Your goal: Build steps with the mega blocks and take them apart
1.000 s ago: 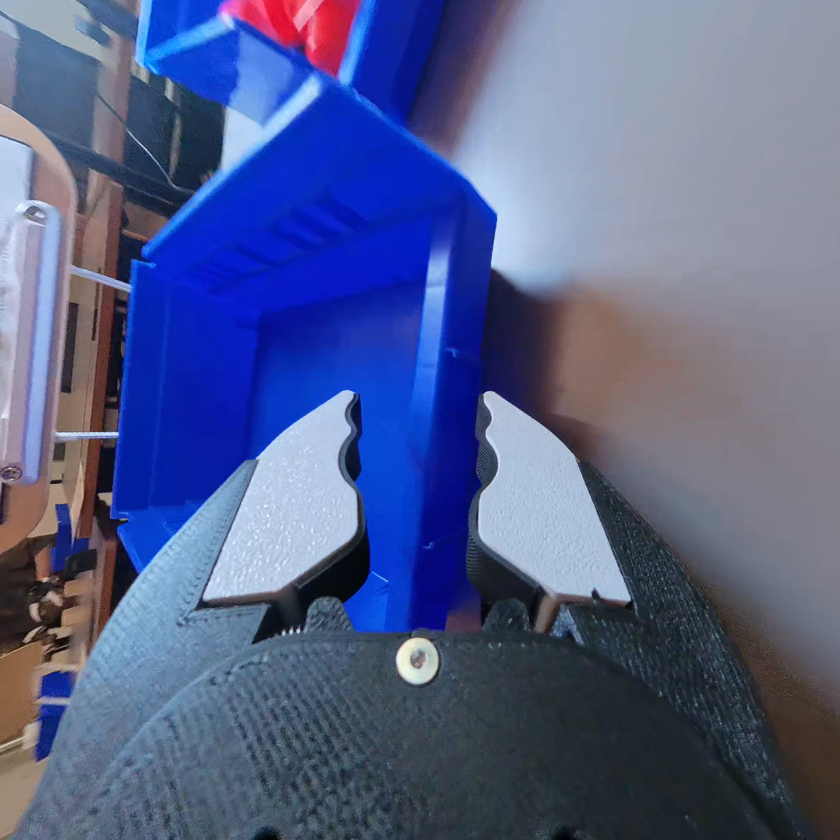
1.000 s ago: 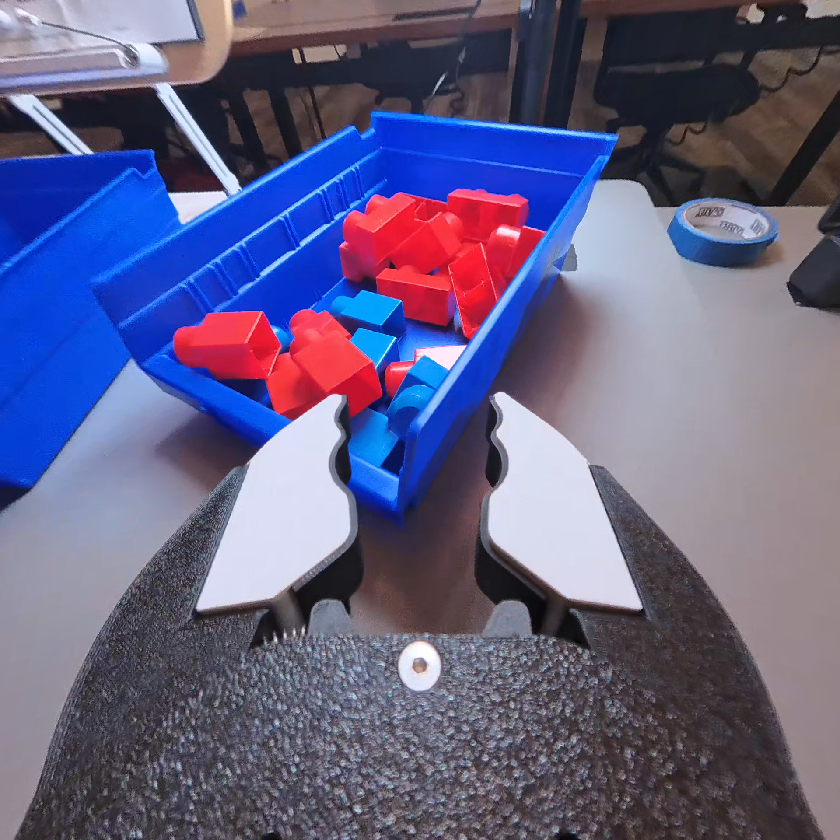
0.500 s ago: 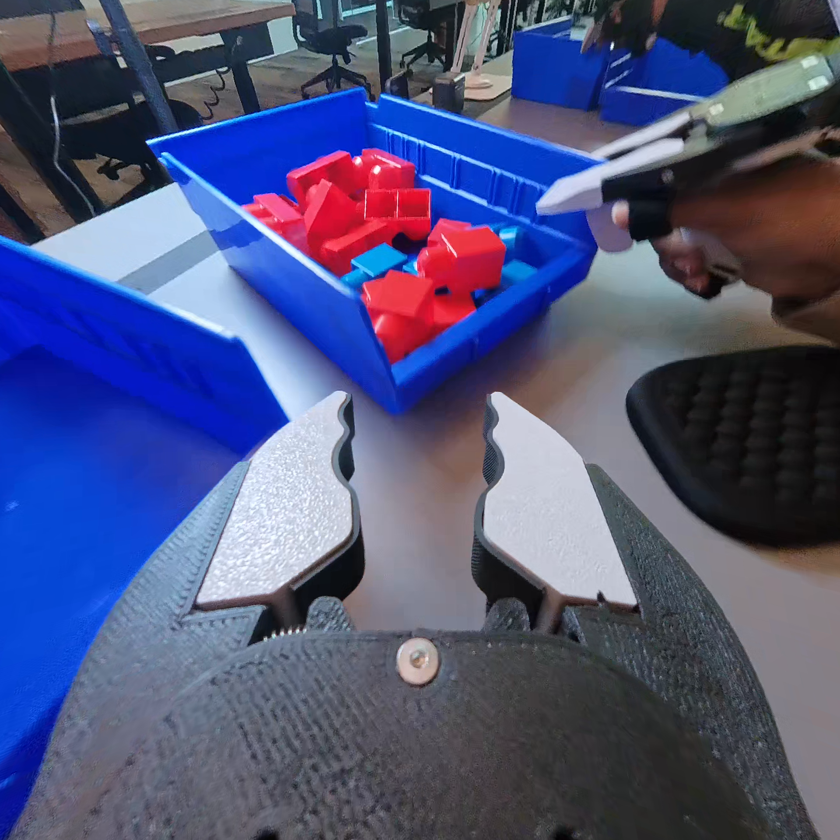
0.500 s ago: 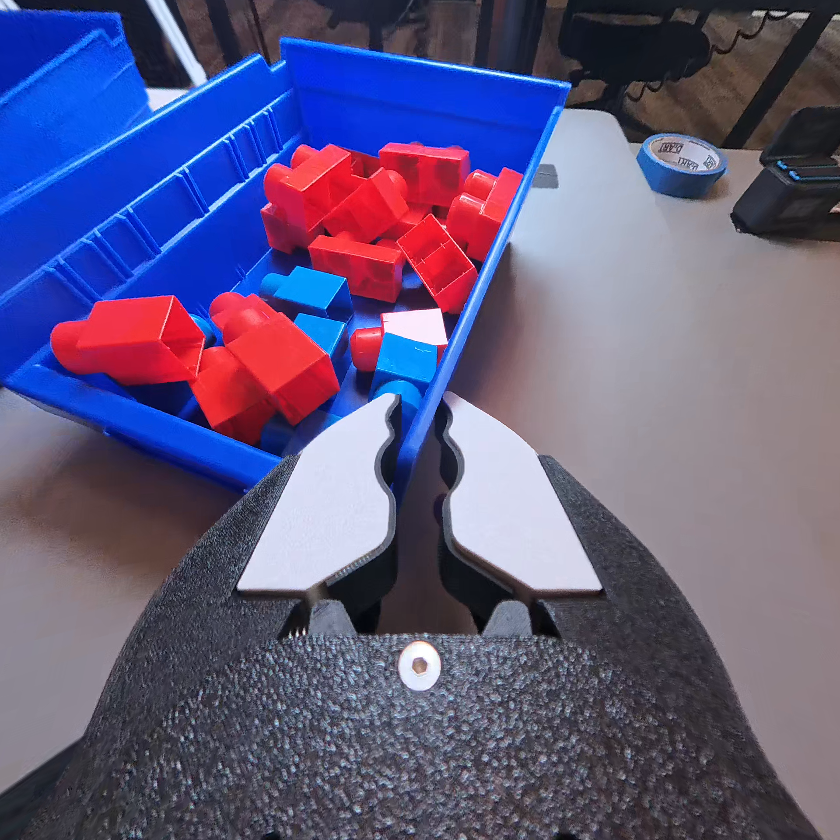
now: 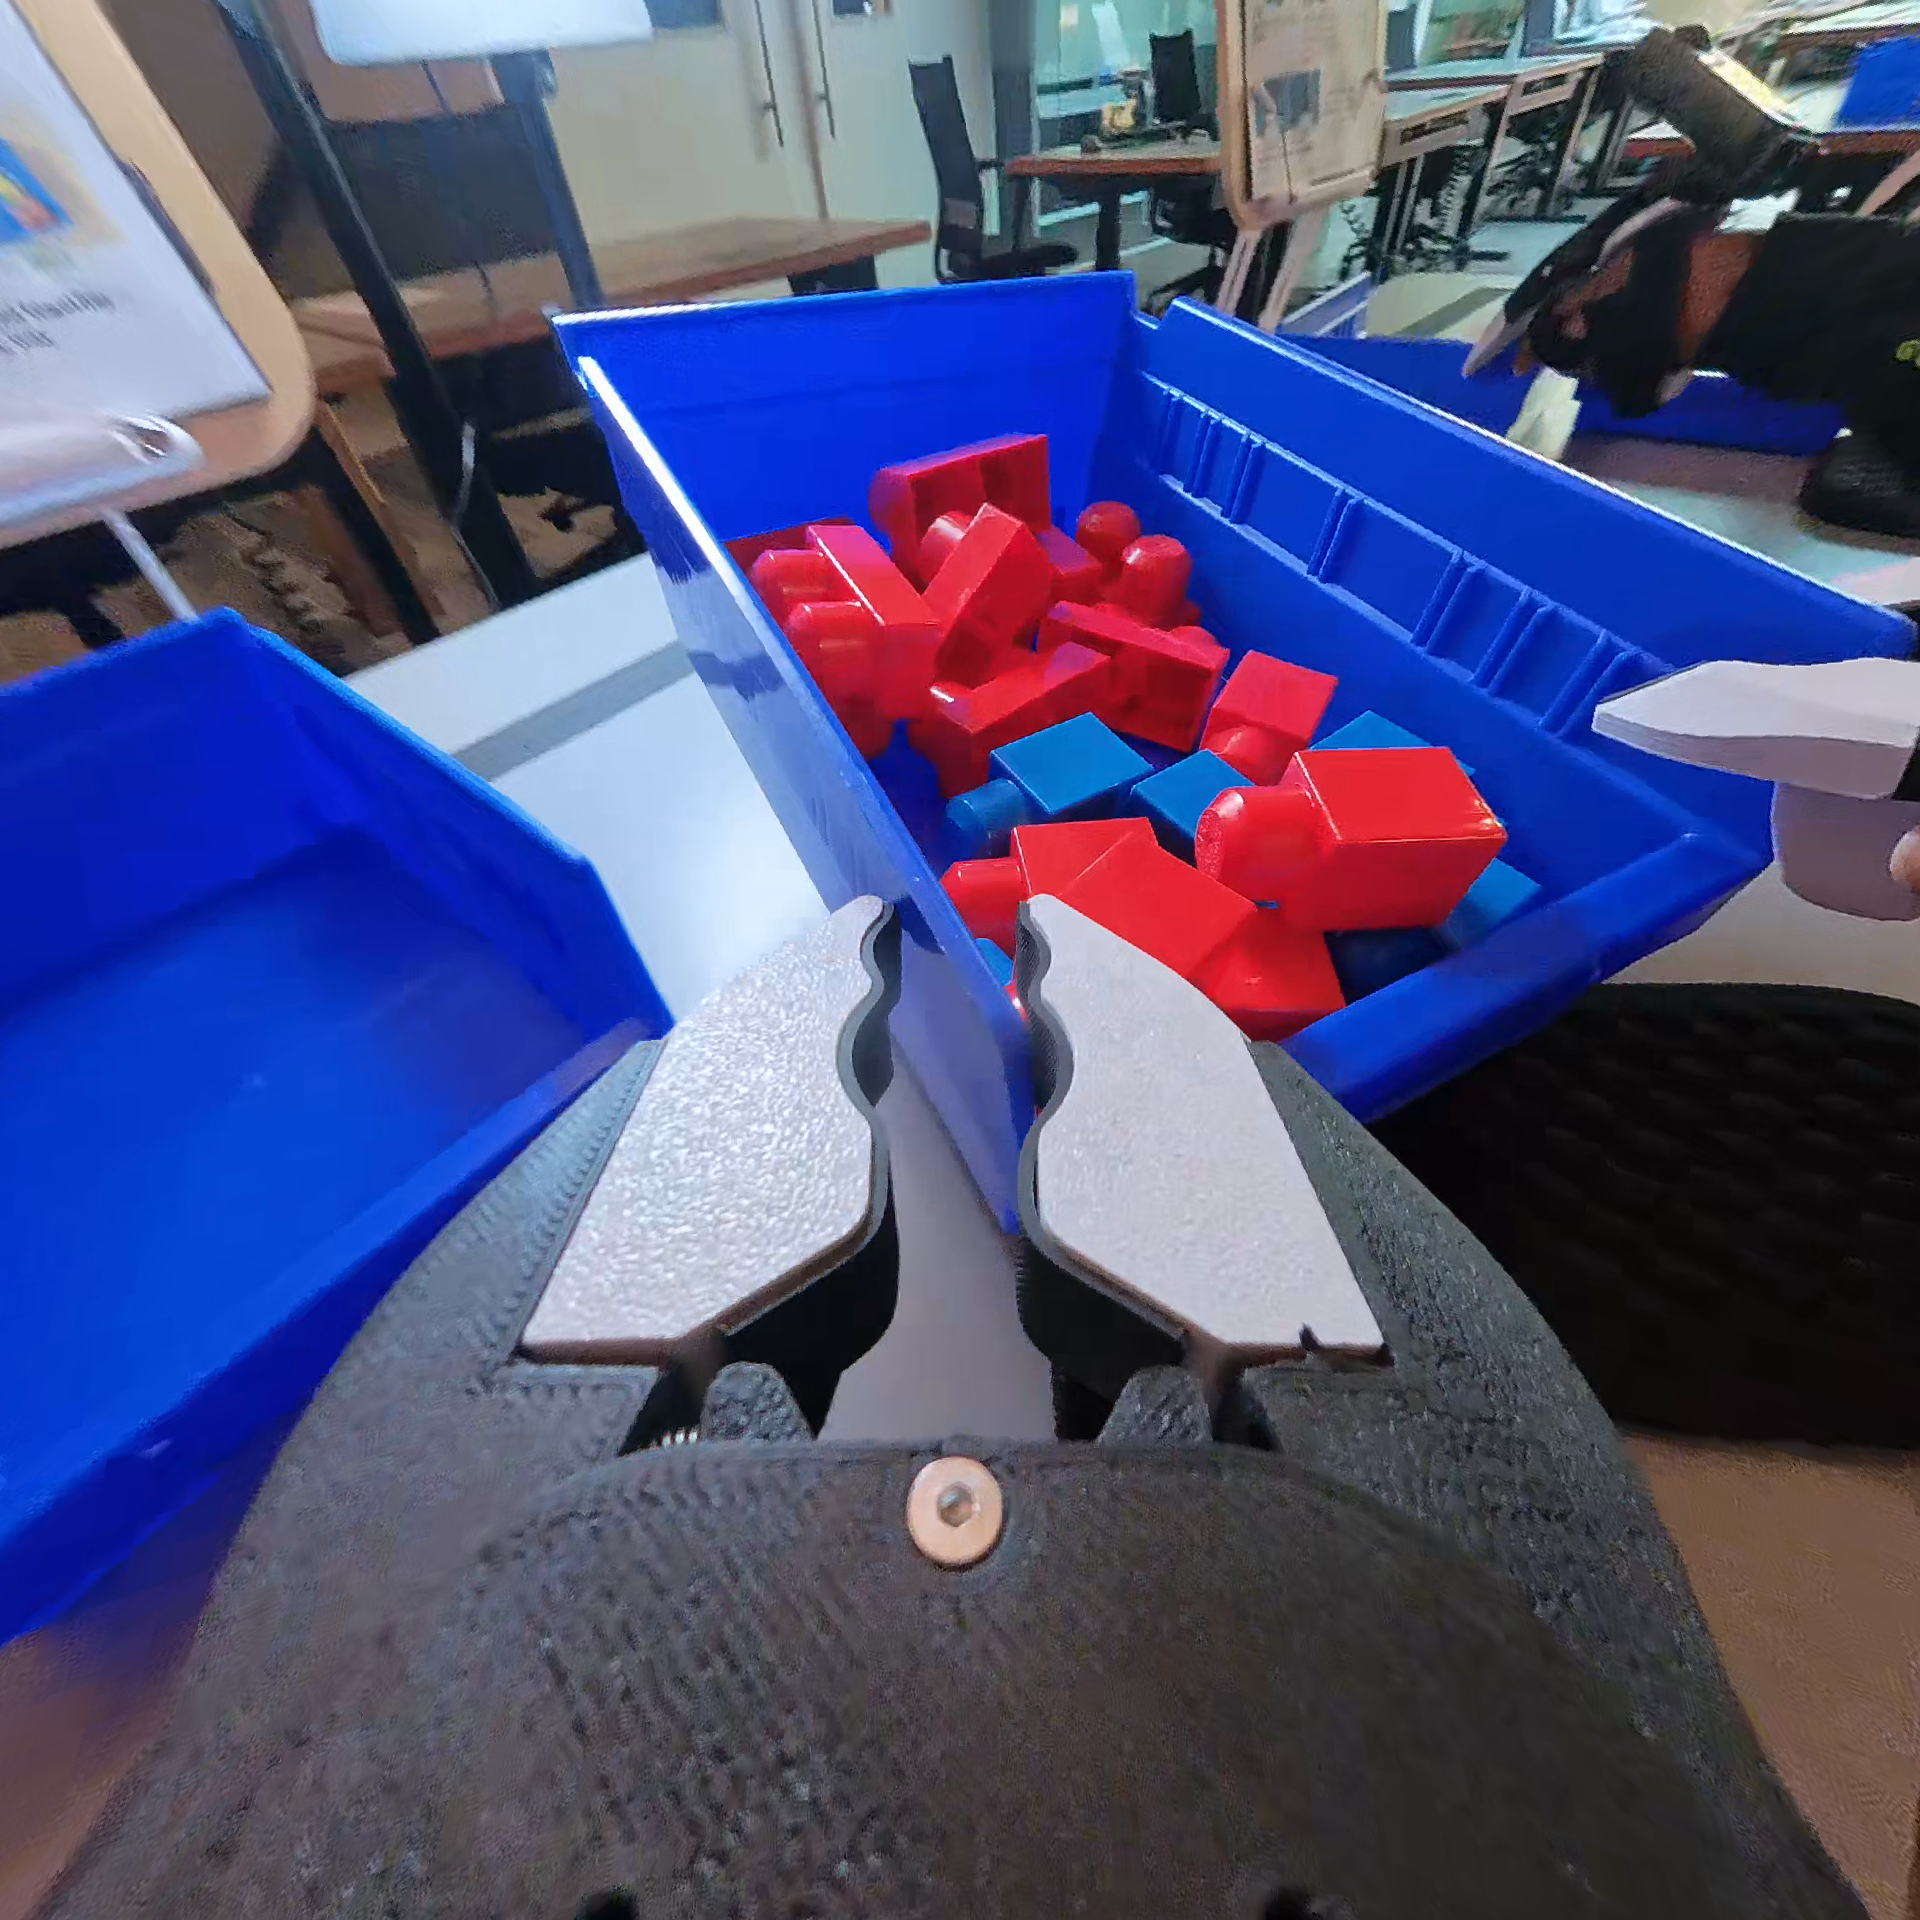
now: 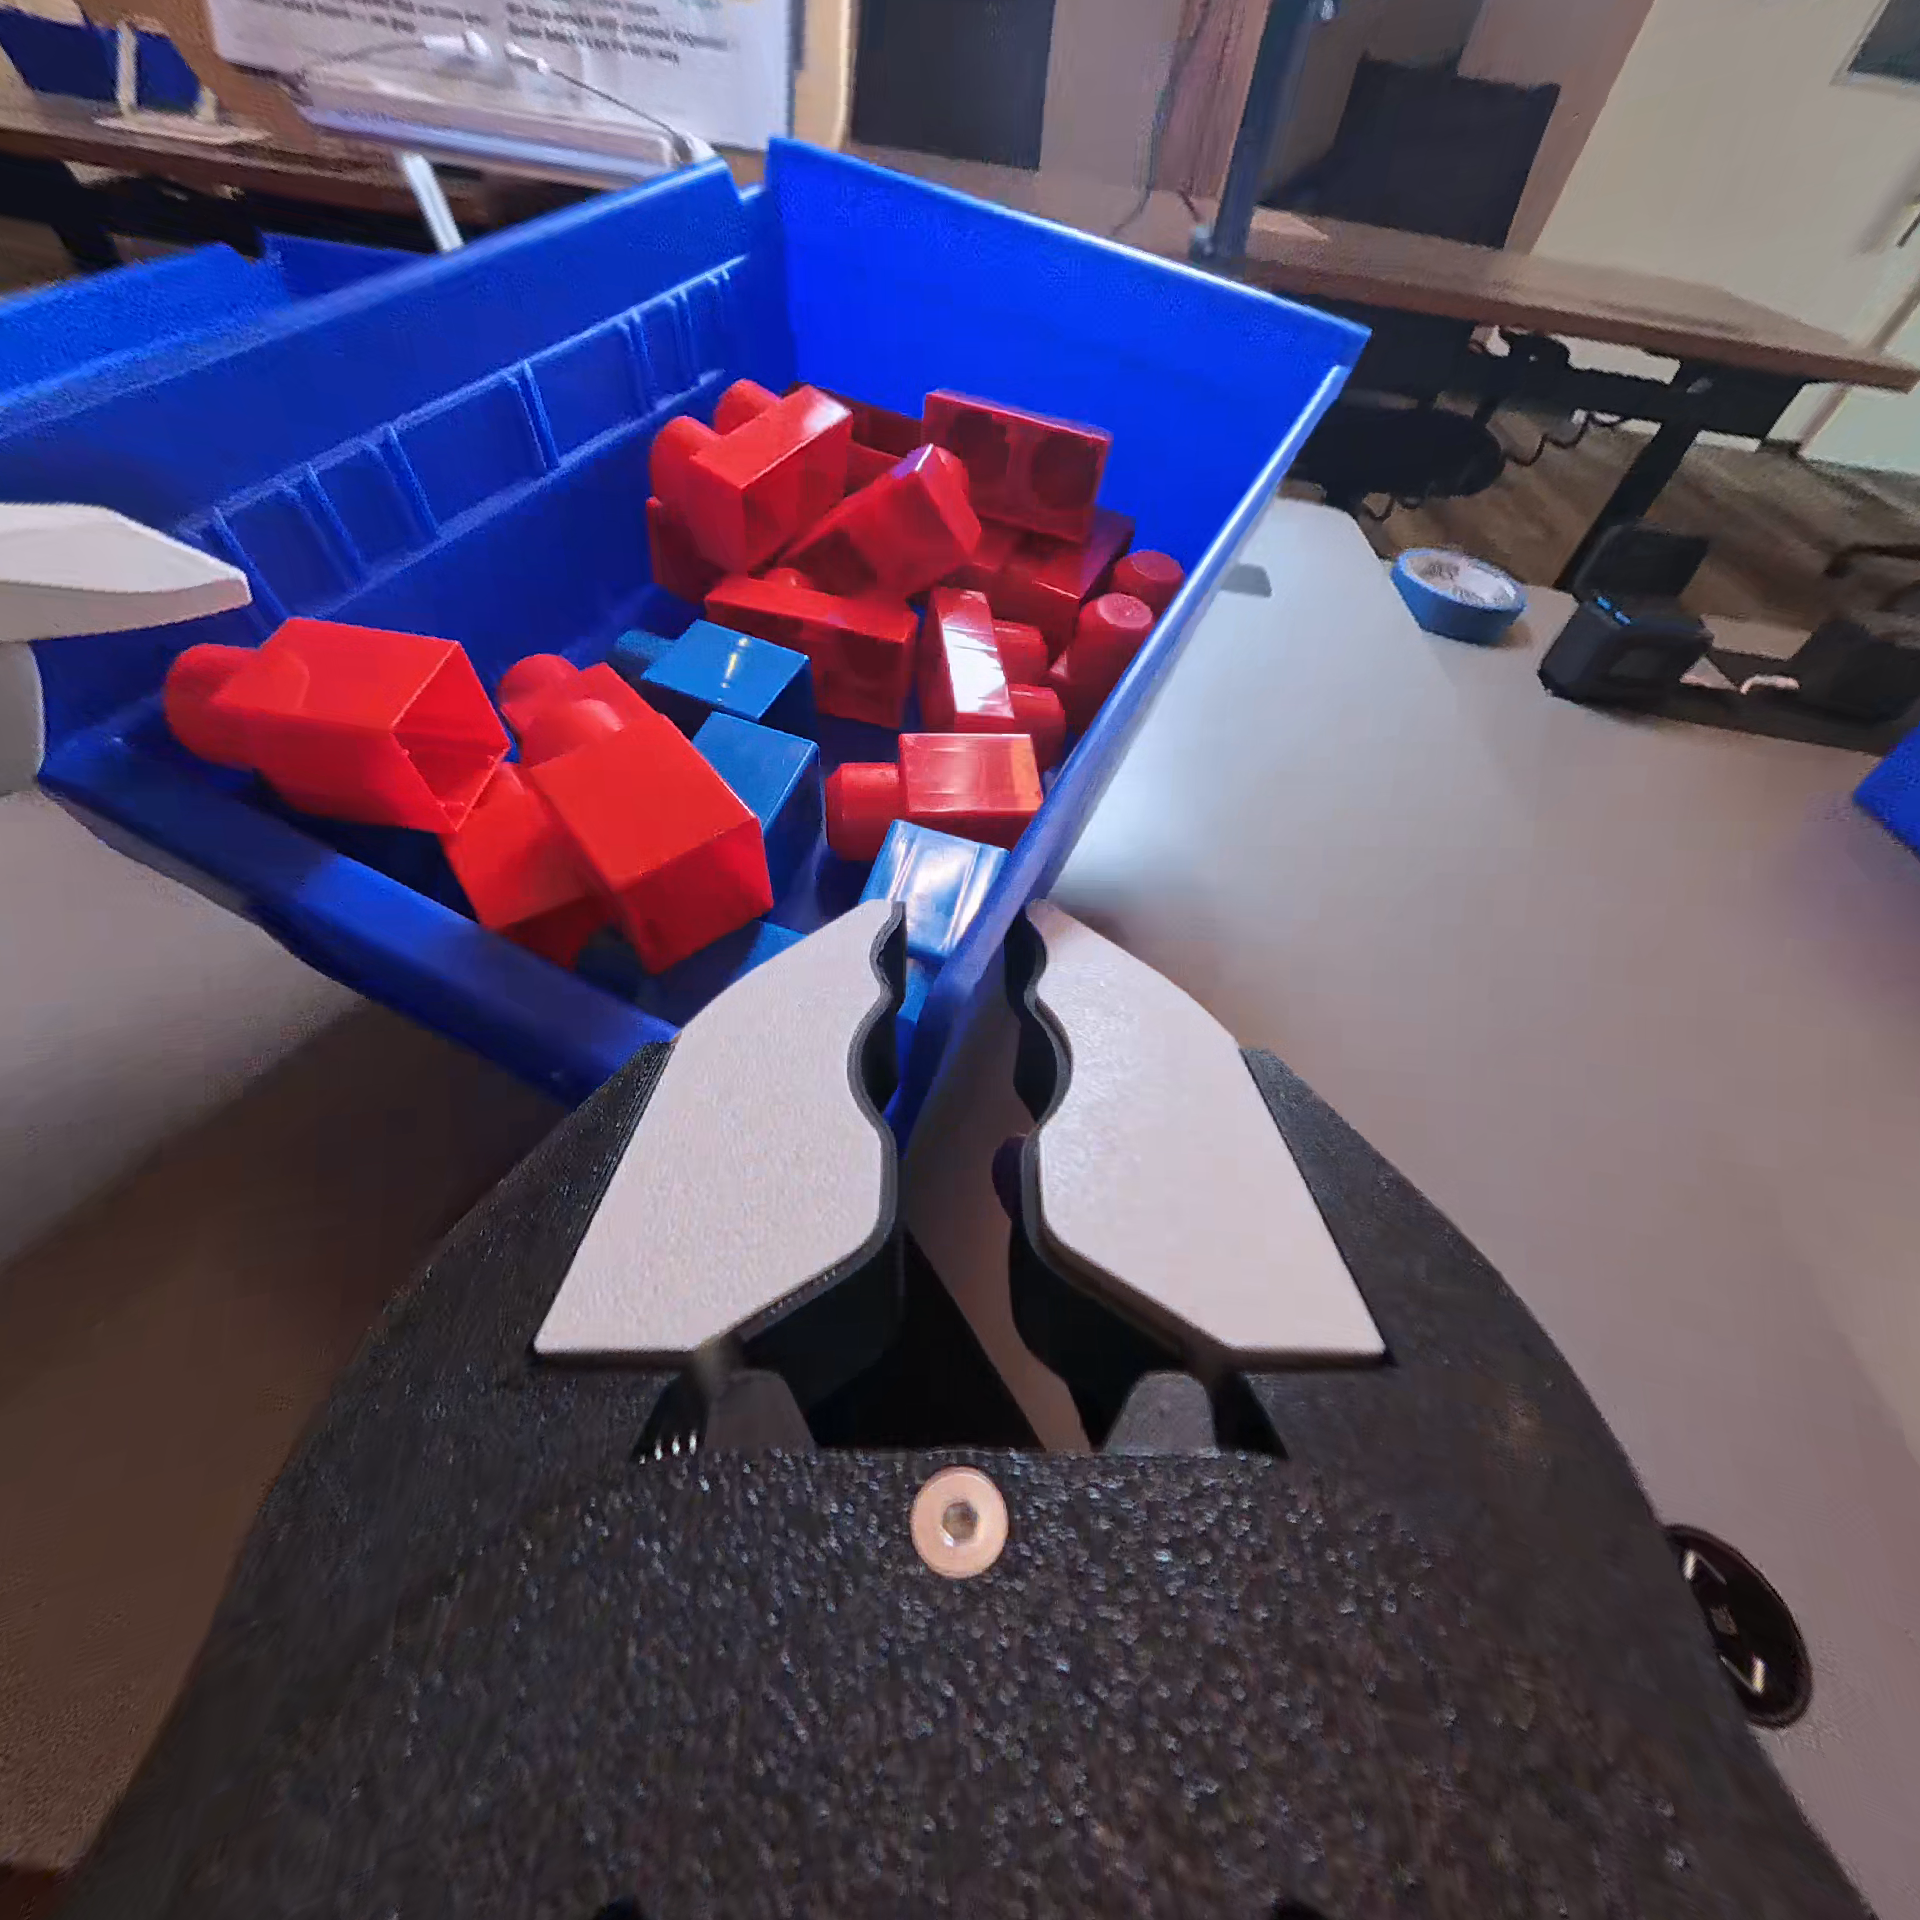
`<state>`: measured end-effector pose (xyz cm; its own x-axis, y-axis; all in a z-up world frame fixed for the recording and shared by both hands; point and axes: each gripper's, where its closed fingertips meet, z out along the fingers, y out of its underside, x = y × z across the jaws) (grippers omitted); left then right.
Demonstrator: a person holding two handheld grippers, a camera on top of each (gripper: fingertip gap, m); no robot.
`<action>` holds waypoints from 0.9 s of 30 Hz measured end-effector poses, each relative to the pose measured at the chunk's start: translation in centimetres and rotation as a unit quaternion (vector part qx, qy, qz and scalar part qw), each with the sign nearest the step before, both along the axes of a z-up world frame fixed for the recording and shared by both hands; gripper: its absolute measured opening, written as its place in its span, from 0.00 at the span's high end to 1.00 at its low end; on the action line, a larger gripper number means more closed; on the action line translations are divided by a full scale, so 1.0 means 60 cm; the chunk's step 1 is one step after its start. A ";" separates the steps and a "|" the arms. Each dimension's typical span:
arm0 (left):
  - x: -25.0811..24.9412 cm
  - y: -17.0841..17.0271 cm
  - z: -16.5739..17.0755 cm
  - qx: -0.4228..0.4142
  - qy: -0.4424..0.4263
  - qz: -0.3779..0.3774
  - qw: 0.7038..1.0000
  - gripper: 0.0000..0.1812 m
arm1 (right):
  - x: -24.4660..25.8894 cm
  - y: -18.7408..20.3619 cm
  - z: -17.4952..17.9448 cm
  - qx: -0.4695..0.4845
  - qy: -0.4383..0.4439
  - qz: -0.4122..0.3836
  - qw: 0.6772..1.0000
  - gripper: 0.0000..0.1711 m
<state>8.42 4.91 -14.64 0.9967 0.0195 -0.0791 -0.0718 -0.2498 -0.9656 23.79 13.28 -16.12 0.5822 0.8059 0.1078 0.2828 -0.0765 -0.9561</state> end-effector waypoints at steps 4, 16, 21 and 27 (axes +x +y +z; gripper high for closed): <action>-0.032 -0.093 0.081 0.024 0.022 0.051 0.998 0.88 | -0.045 -0.065 0.075 0.015 0.034 0.066 0.997 0.90; -0.235 -0.481 0.146 -0.034 0.084 0.320 0.943 0.87 | -0.351 -0.359 0.142 -0.006 0.078 0.330 0.941 0.89; -0.295 -0.595 0.090 -0.050 0.026 0.367 0.928 0.87 | -0.449 -0.463 0.087 -0.045 0.065 0.398 0.914 0.88; -0.344 -0.624 -0.006 -0.135 -0.006 0.385 0.913 0.87 | -0.498 -0.495 -0.013 -0.098 0.020 0.409 0.907 0.88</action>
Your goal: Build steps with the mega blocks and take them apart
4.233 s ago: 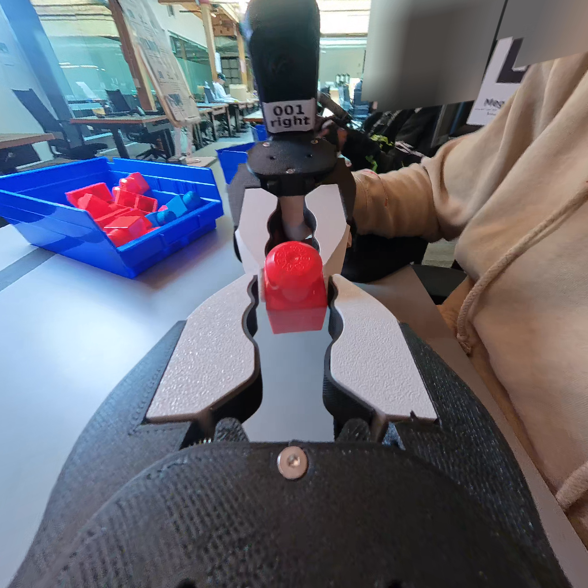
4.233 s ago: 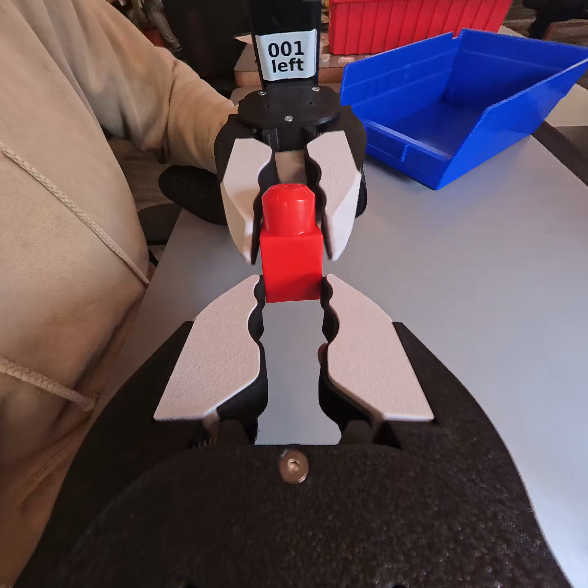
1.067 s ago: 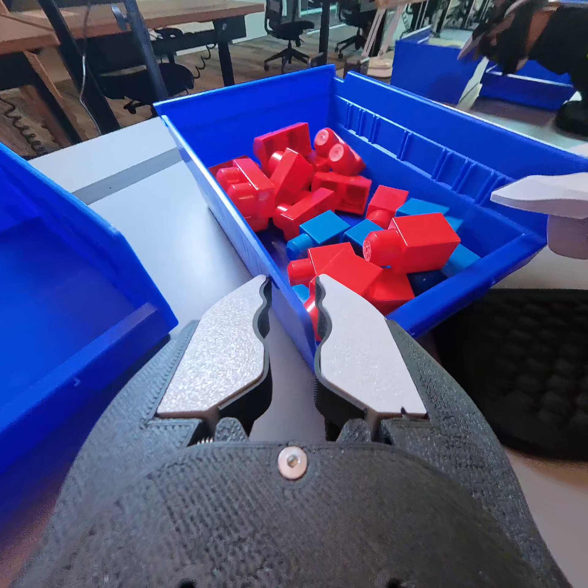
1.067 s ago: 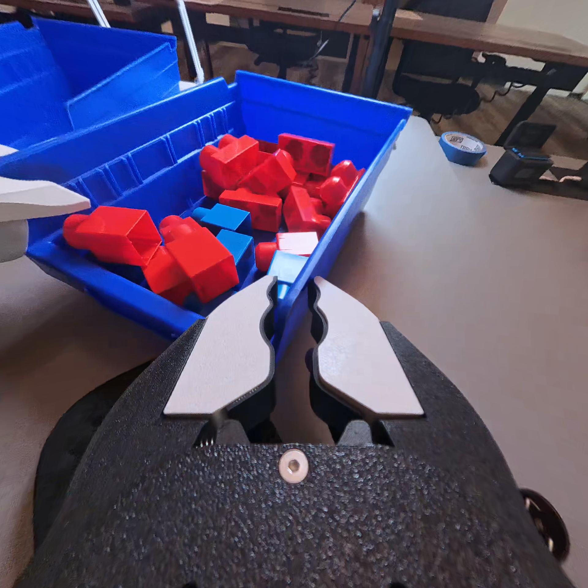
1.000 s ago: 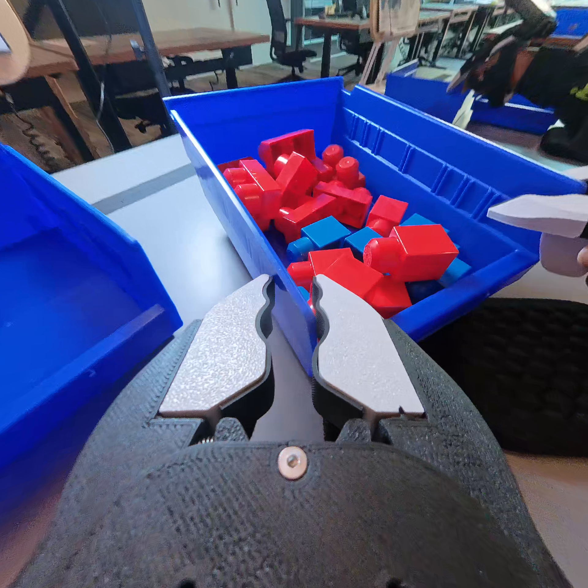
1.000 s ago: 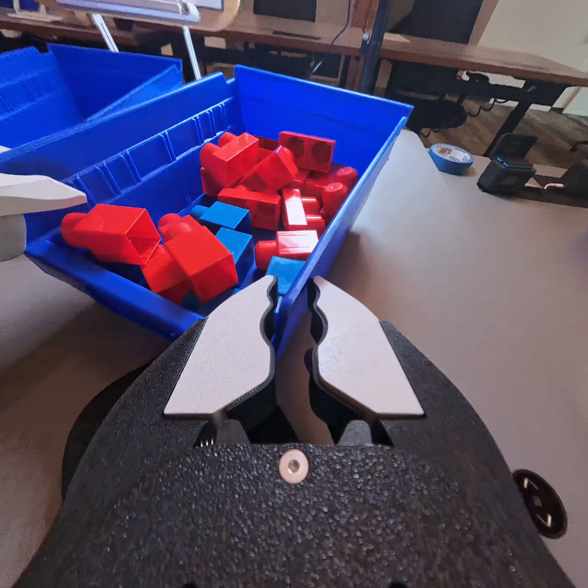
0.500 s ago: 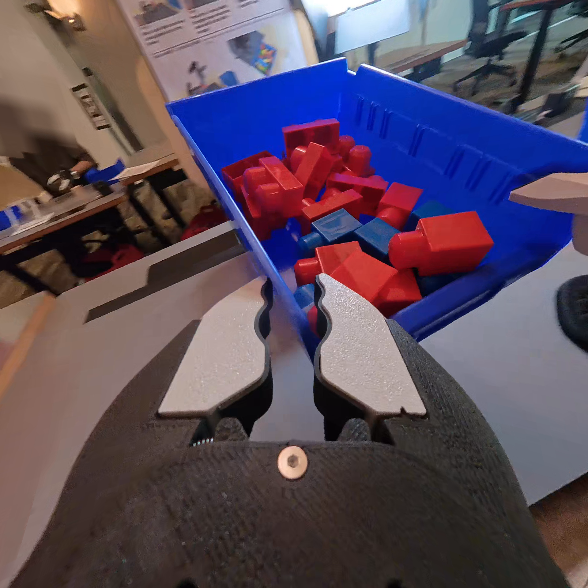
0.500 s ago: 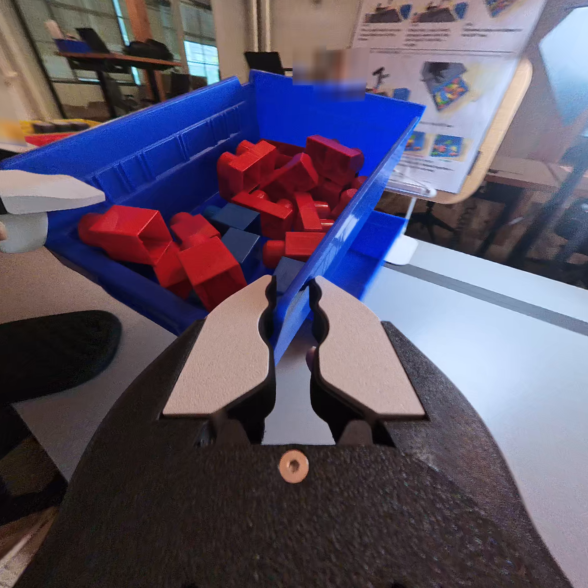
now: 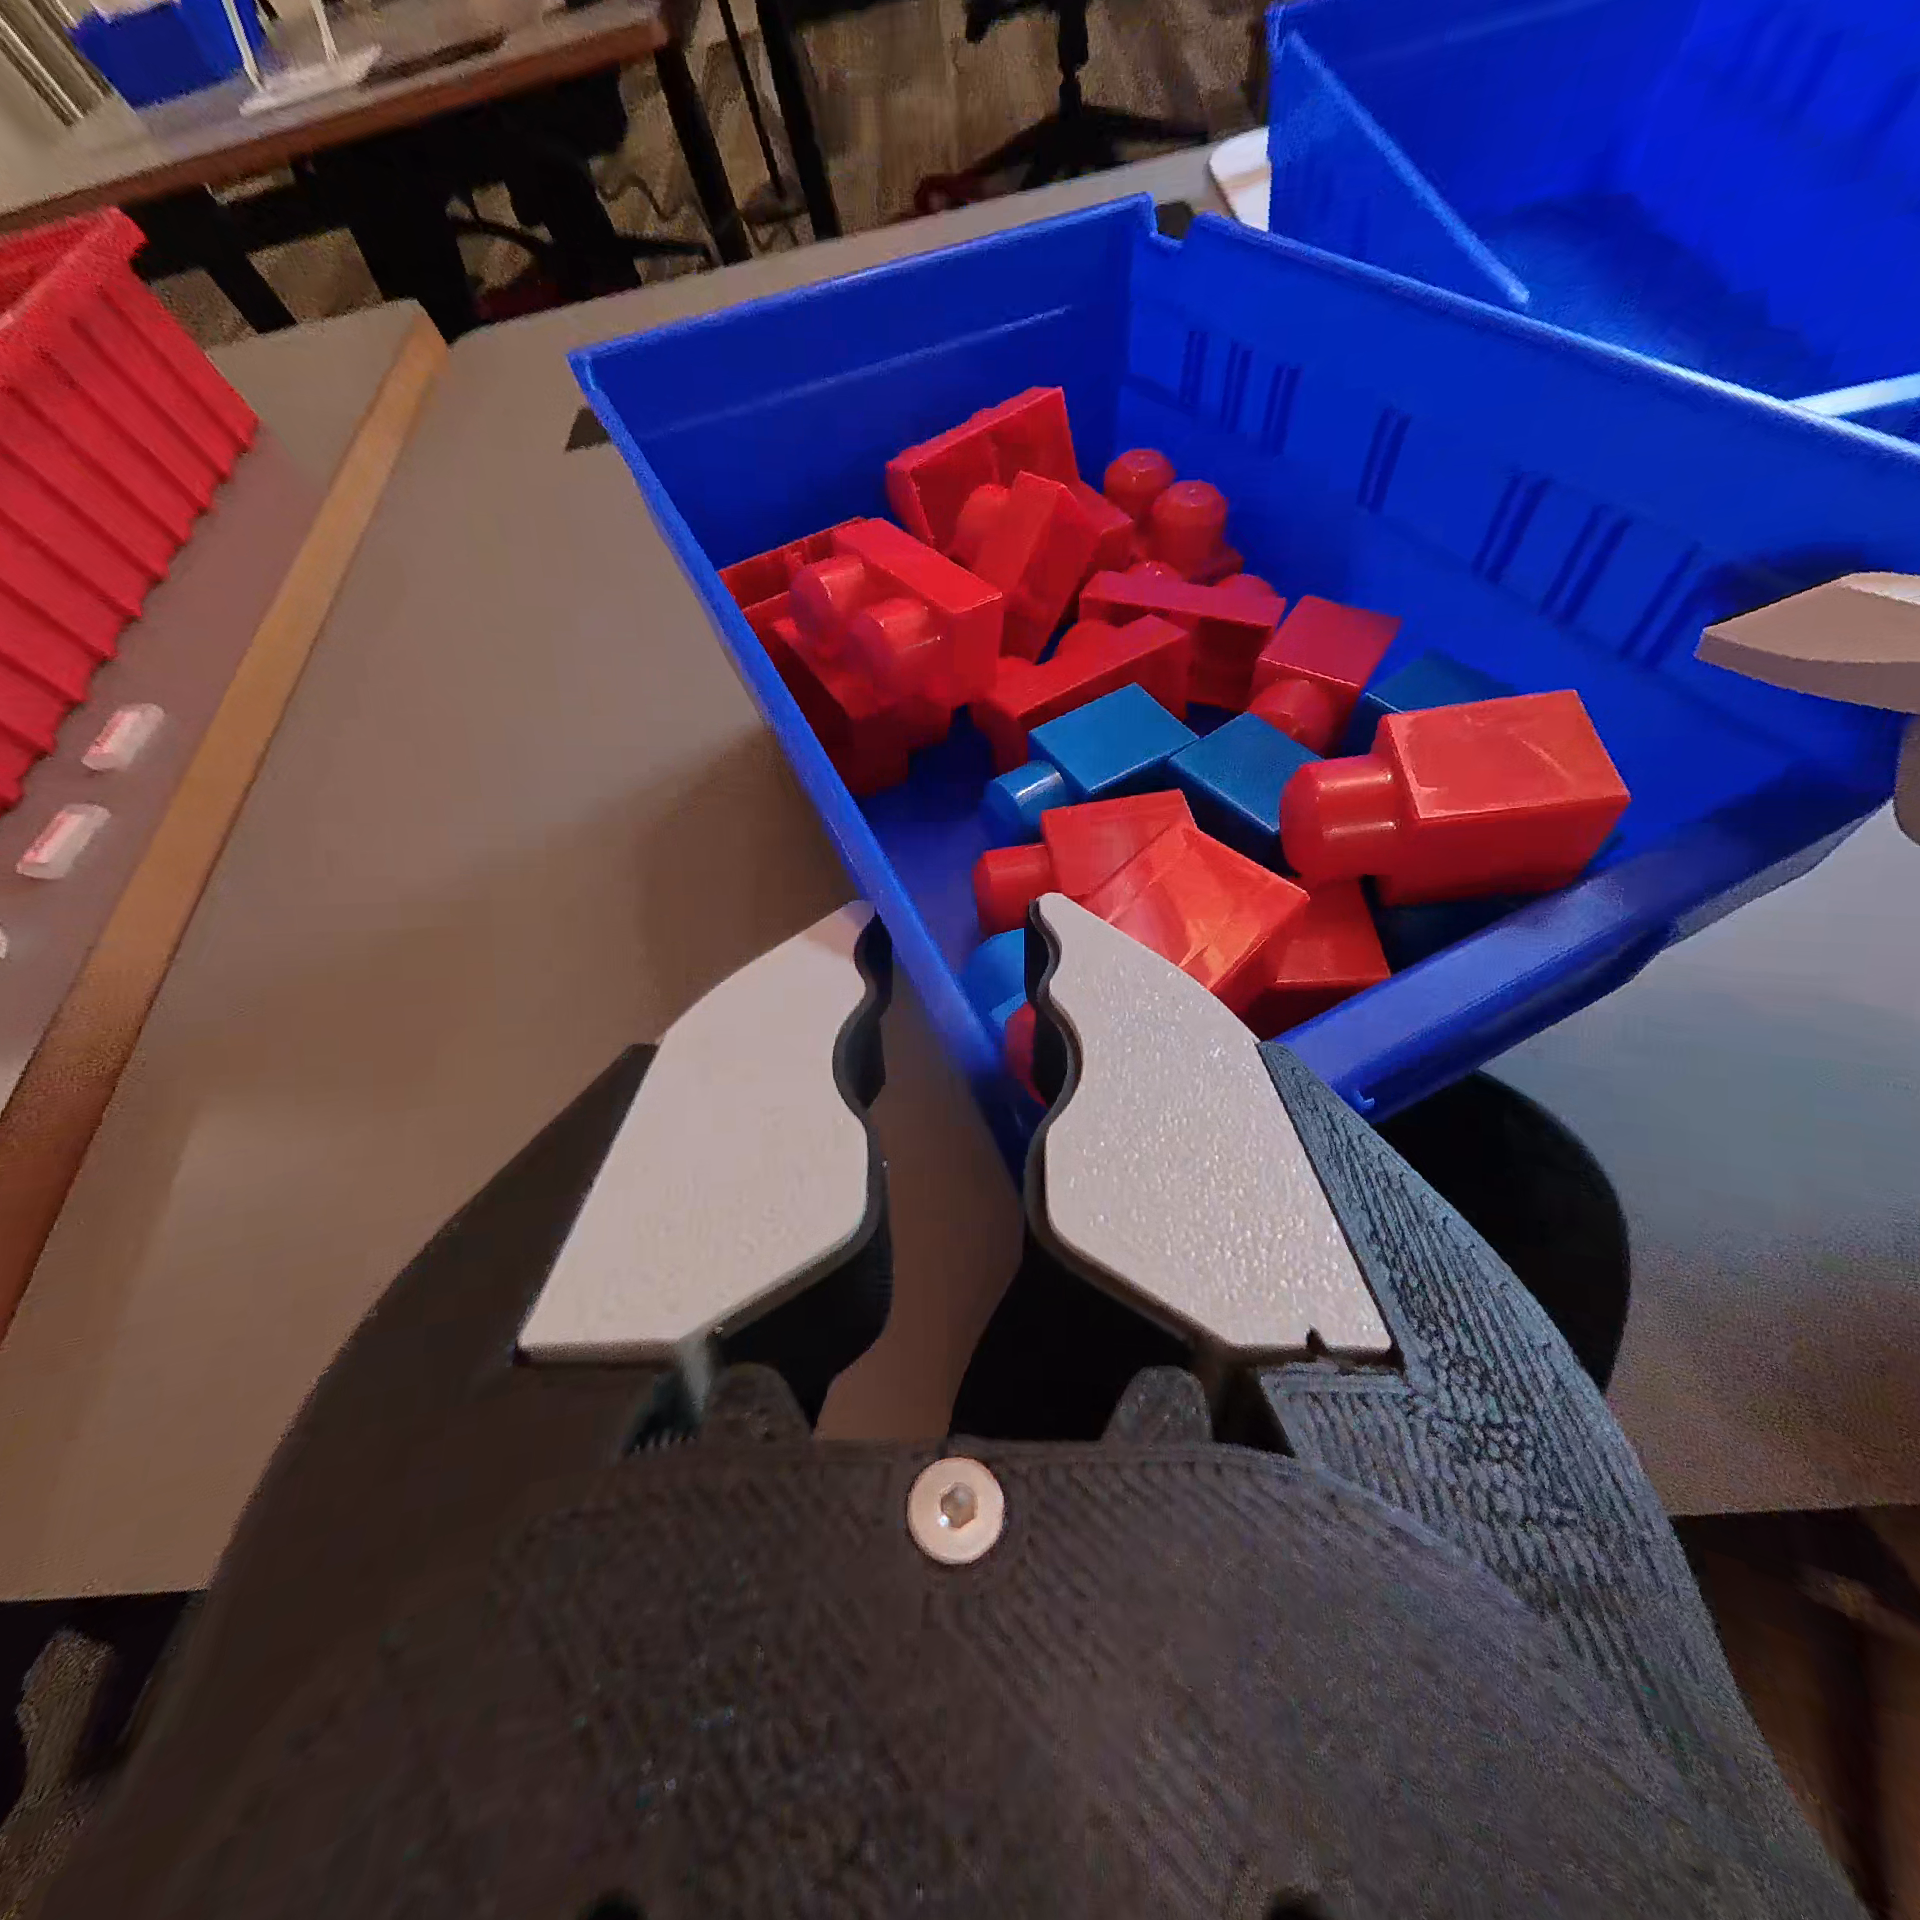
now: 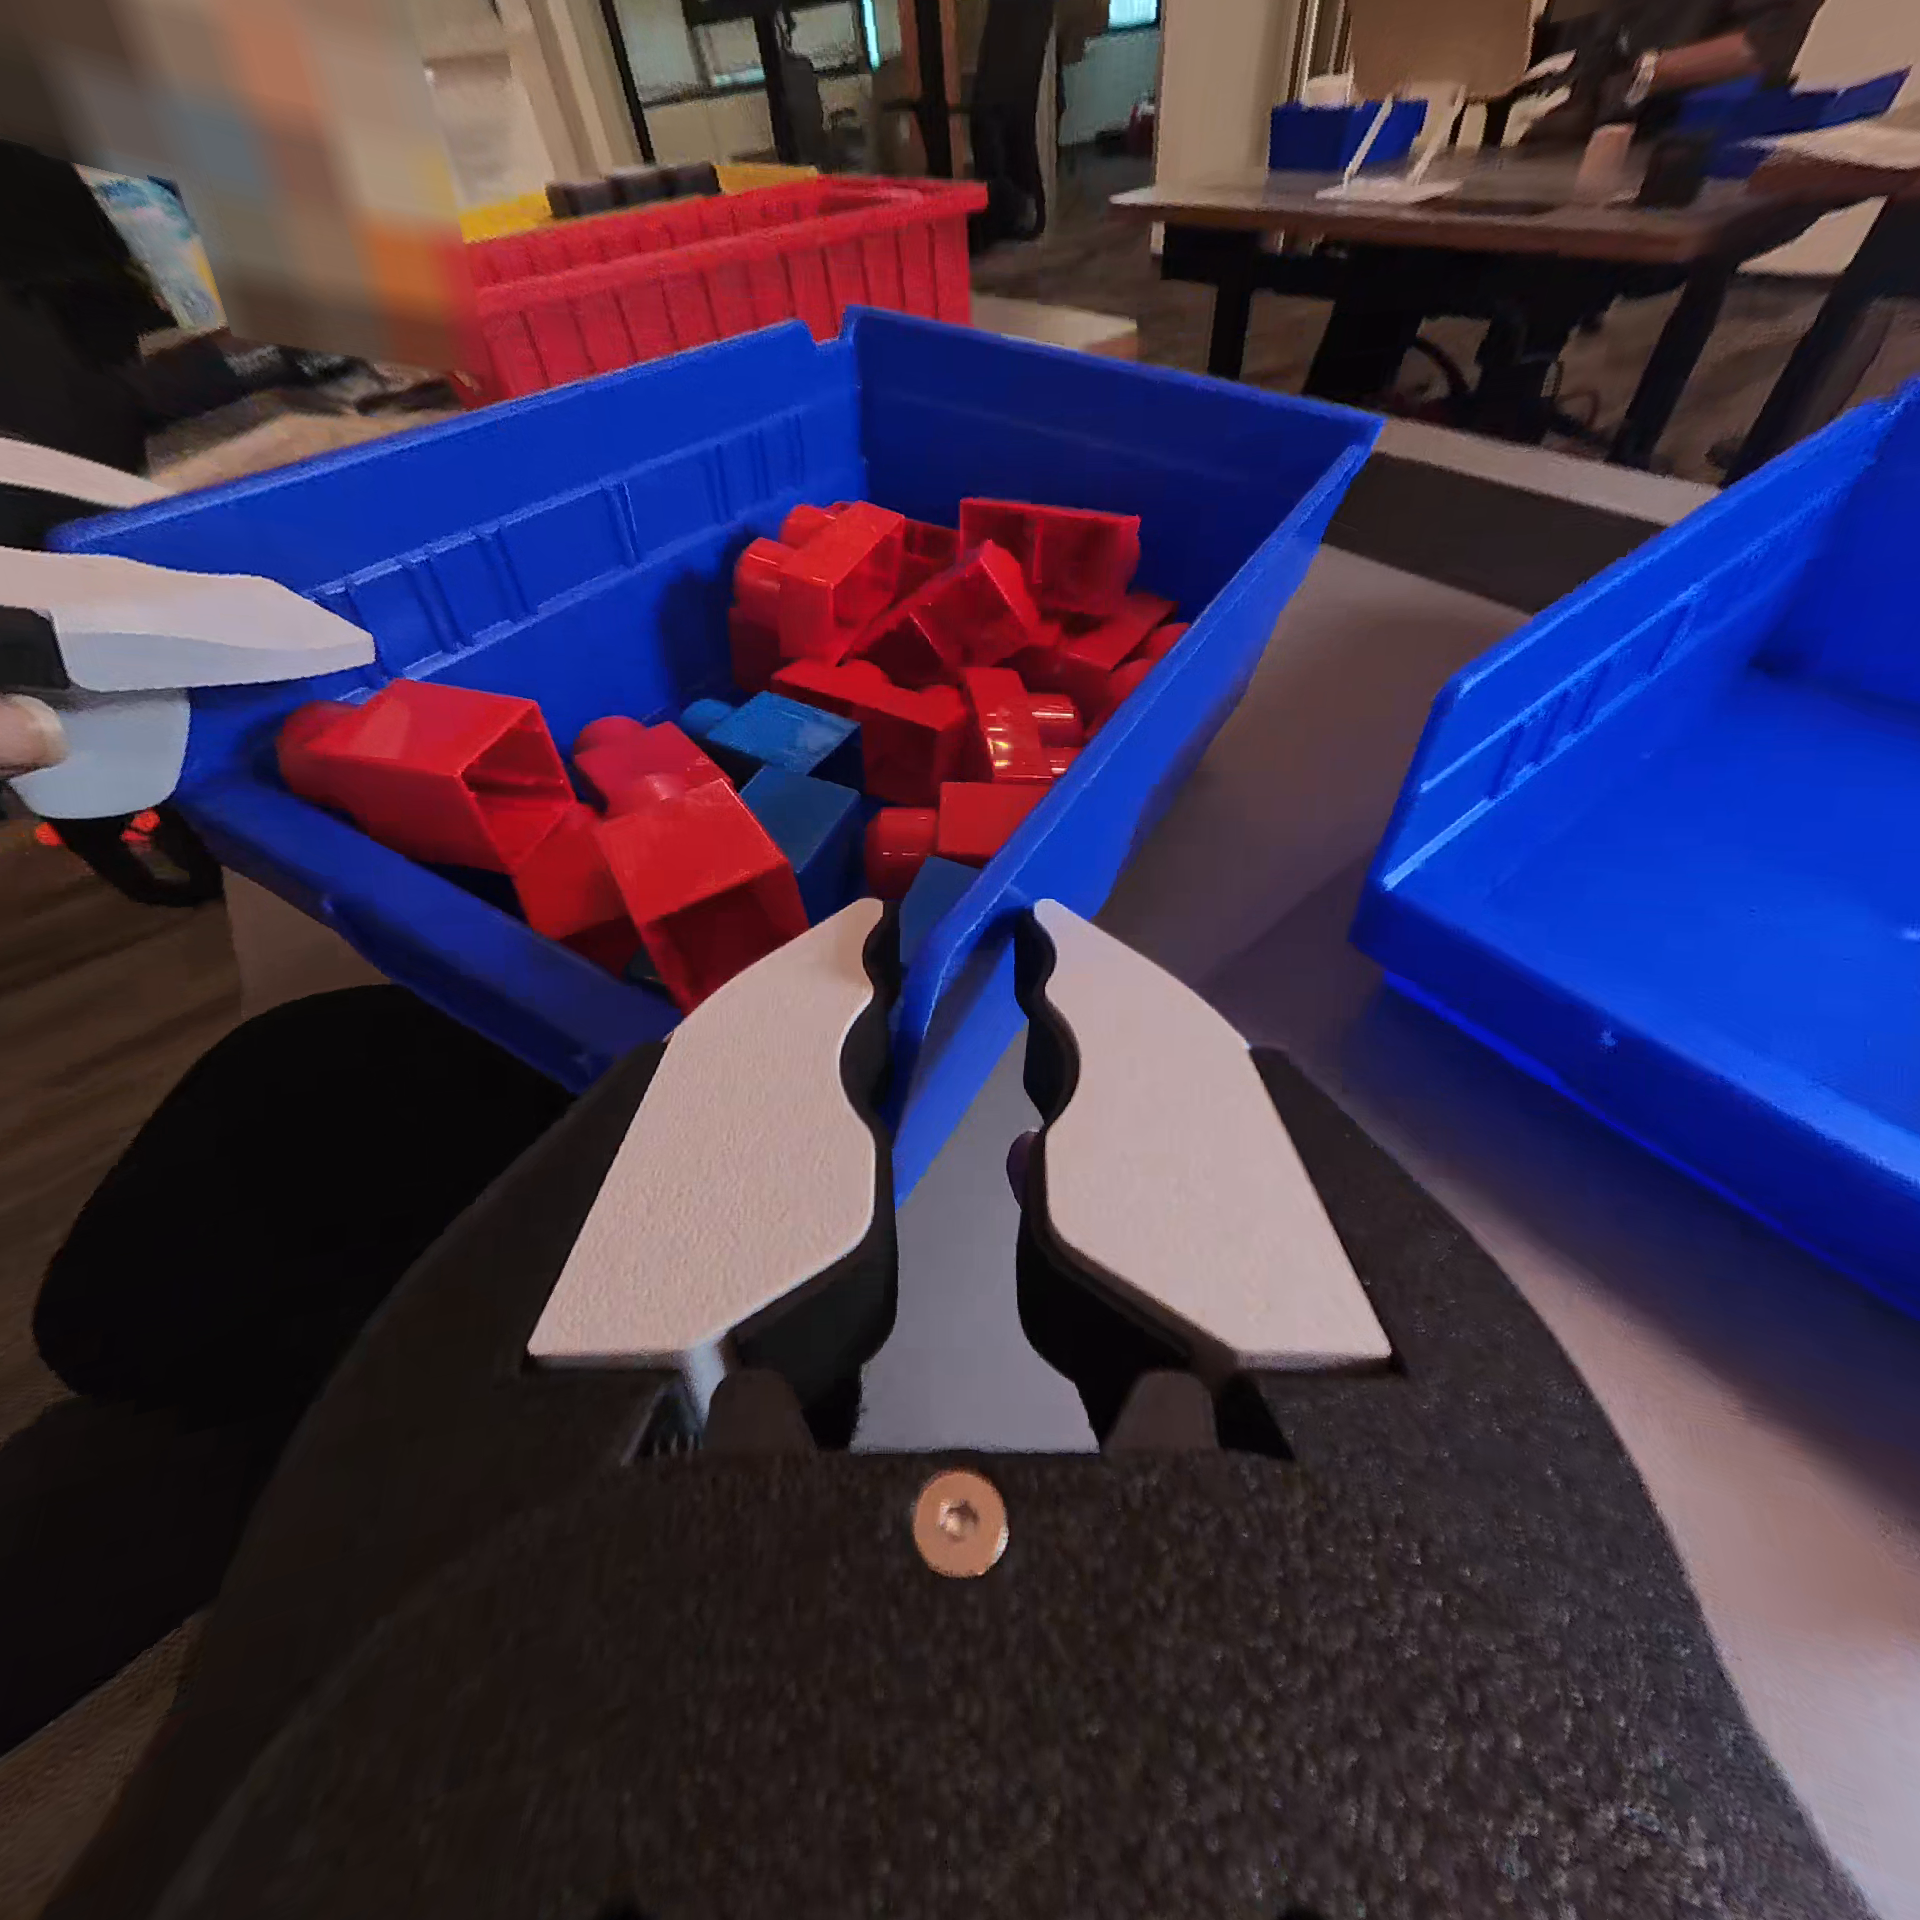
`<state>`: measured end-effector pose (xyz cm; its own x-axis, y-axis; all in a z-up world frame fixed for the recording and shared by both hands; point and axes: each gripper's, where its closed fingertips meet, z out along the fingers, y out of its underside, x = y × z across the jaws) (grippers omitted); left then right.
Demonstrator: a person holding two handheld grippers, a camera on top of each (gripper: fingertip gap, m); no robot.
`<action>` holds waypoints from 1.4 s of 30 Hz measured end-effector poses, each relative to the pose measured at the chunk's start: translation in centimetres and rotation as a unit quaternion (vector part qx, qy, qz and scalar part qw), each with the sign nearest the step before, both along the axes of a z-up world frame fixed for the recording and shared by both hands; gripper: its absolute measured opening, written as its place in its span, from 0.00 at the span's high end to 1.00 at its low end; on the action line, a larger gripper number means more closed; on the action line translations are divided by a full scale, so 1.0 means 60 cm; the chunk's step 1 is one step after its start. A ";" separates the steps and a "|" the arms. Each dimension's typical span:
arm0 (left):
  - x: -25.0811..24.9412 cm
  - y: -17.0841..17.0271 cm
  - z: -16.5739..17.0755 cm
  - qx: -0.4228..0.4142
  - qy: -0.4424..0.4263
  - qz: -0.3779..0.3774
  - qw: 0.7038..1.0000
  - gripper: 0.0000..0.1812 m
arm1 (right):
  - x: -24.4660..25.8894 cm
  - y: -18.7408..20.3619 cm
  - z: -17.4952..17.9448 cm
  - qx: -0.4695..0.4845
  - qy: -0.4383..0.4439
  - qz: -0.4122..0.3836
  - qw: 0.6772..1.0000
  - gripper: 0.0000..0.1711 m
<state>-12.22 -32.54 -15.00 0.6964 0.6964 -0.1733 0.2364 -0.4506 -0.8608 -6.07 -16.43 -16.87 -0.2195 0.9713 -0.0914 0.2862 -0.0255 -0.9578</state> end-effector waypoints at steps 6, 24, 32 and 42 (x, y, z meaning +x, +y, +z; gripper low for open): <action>-0.042 -0.009 -0.048 -0.031 0.001 0.027 0.999 0.88 | -0.026 -0.006 -0.051 0.063 -0.032 0.023 0.997 0.86; 0.042 0.122 -0.132 -0.365 0.080 -0.338 0.864 0.66 | -0.065 0.280 -0.135 0.430 -0.280 0.116 0.851 0.74; 0.035 0.166 -0.156 -0.400 0.176 -0.360 0.824 0.77 | 0.044 0.311 -0.142 0.410 -0.298 0.114 0.855 0.81; -0.058 0.223 -0.158 -0.388 0.202 -0.322 0.839 0.83 | 0.206 0.421 -0.140 0.397 -0.309 0.040 0.863 0.79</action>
